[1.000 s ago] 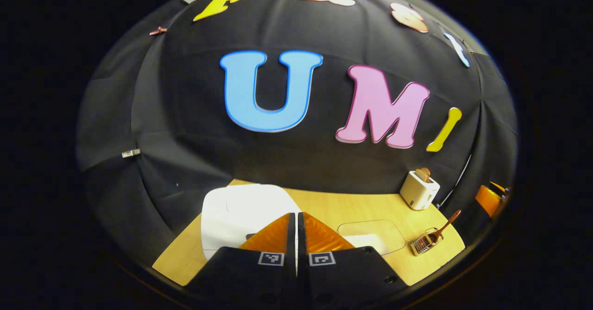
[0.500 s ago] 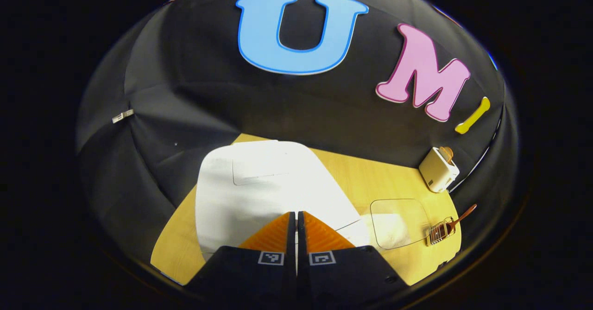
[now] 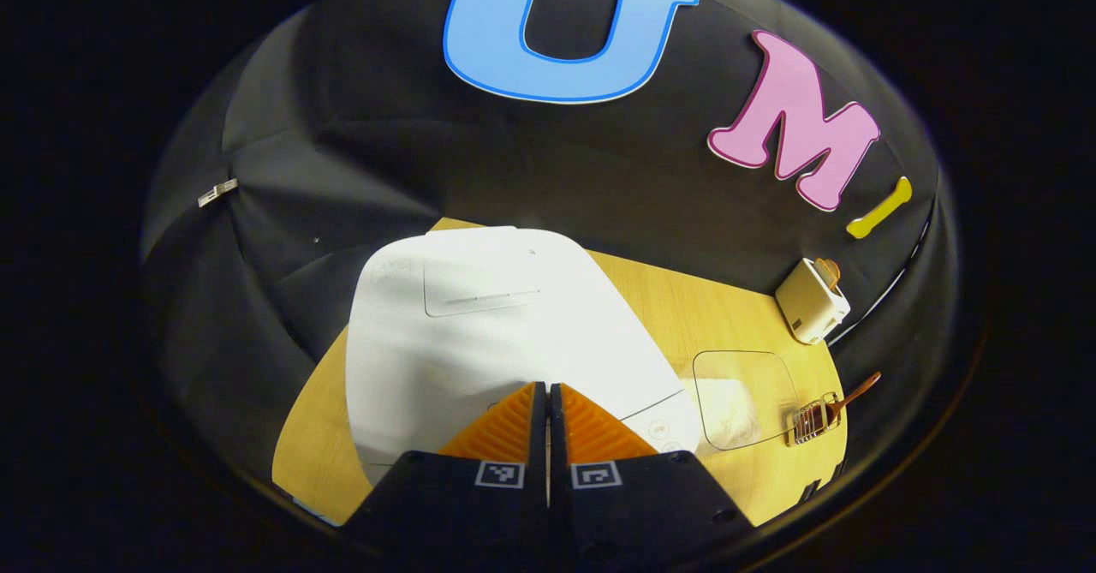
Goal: Close the left gripper, press the button to open the rice cooker; take a wooden spoon from the chopstick holder with the right hand, scoop a spoonful of rice and pour it into the rice cooker, then put the wooden spoon back into the chopstick holder.
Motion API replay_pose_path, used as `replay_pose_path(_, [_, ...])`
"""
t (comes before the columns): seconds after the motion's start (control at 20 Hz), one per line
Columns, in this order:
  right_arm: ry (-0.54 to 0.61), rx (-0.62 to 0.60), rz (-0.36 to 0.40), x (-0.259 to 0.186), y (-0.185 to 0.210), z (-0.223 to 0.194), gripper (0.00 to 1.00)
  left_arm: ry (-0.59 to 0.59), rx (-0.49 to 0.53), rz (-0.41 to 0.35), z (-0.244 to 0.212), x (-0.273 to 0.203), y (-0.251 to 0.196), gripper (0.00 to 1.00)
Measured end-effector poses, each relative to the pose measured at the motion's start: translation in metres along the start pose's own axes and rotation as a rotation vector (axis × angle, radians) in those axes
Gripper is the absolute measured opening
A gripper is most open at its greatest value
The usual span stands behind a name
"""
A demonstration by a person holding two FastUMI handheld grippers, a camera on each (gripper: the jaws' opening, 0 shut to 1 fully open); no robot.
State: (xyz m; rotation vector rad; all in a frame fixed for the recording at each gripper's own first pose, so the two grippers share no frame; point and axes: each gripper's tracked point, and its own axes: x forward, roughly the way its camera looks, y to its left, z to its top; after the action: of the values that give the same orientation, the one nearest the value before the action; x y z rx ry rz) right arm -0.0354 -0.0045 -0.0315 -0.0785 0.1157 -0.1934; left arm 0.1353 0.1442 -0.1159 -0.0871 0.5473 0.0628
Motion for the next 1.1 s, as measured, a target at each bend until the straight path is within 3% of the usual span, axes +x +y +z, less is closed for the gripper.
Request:
replay_pose_path(0.3, [-0.015, 0.001, 0.075, 0.025, 0.007, -0.002, 0.97, 0.041, -0.014, 0.071, -0.007, 0.003, -0.001, 0.06])
replay_pose_path(0.5, [0.012, 0.057, 0.132, 0.047, 0.000, -0.011, 0.98, 0.088, 0.042, 0.168, -0.008, 0.007, -0.002, 0.06])
replay_pose_path(0.7, [0.030, 0.086, 0.139, 0.059, -0.019, -0.021, 0.98, 0.059, 0.016, 0.214, -0.003, 0.002, -0.003, 0.06])
replay_pose_path(1.1, [0.055, 0.132, 0.098, 0.065, -0.056, -0.028, 1.00, -0.361, 0.068, 0.245, 0.101, -0.073, -0.025, 0.06])
